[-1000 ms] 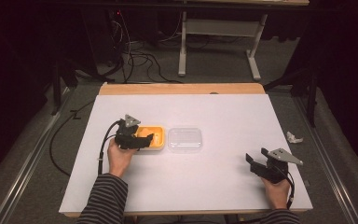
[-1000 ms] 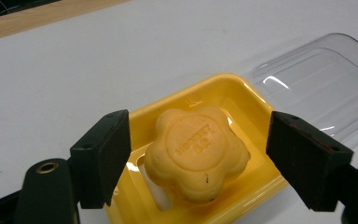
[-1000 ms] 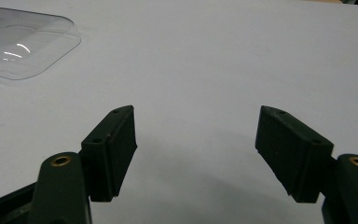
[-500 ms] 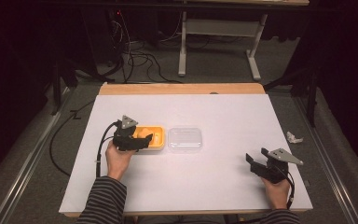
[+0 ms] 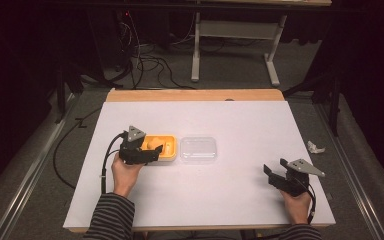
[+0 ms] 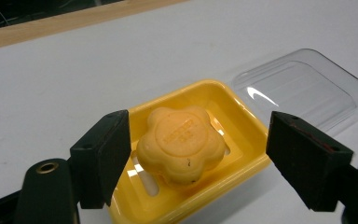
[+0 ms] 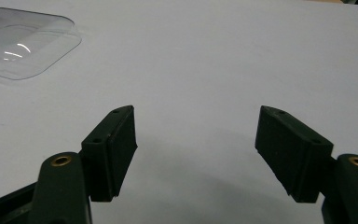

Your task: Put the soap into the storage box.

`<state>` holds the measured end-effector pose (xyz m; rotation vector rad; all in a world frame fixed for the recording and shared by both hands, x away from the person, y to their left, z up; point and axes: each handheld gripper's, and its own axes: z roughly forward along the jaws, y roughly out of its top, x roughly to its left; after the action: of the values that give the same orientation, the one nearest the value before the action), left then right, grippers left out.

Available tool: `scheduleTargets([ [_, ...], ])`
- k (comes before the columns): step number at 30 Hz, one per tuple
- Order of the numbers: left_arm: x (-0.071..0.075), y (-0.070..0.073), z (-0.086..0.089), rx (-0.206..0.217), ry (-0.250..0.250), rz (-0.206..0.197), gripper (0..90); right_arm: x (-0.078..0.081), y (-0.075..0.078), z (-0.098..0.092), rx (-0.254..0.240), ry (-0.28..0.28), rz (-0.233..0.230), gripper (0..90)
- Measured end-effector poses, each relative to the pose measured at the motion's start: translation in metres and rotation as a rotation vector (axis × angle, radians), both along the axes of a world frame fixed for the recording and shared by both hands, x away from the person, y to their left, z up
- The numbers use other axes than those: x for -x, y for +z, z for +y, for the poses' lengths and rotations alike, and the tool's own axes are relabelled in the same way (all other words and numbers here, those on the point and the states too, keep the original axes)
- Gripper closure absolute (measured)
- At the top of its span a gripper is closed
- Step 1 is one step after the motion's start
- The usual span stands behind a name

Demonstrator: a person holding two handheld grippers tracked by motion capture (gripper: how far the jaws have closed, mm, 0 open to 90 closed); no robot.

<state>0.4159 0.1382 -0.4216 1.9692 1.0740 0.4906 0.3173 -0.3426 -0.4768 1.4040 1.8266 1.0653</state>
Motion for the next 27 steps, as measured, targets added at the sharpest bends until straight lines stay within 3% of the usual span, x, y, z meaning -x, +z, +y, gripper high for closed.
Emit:
scheduleTargets([
  [19,0.018,0.011,-0.003,-0.011,-0.02,-0.039,22.1,0.0,0.0,0.0,-0.003,-0.003,0.003,29.7],
  [27,0.023,0.011,-0.002,0.009,-0.022,-0.041,22.3,0.0,0.0,0.0,0.0,-0.001,0.004,29.7],
])
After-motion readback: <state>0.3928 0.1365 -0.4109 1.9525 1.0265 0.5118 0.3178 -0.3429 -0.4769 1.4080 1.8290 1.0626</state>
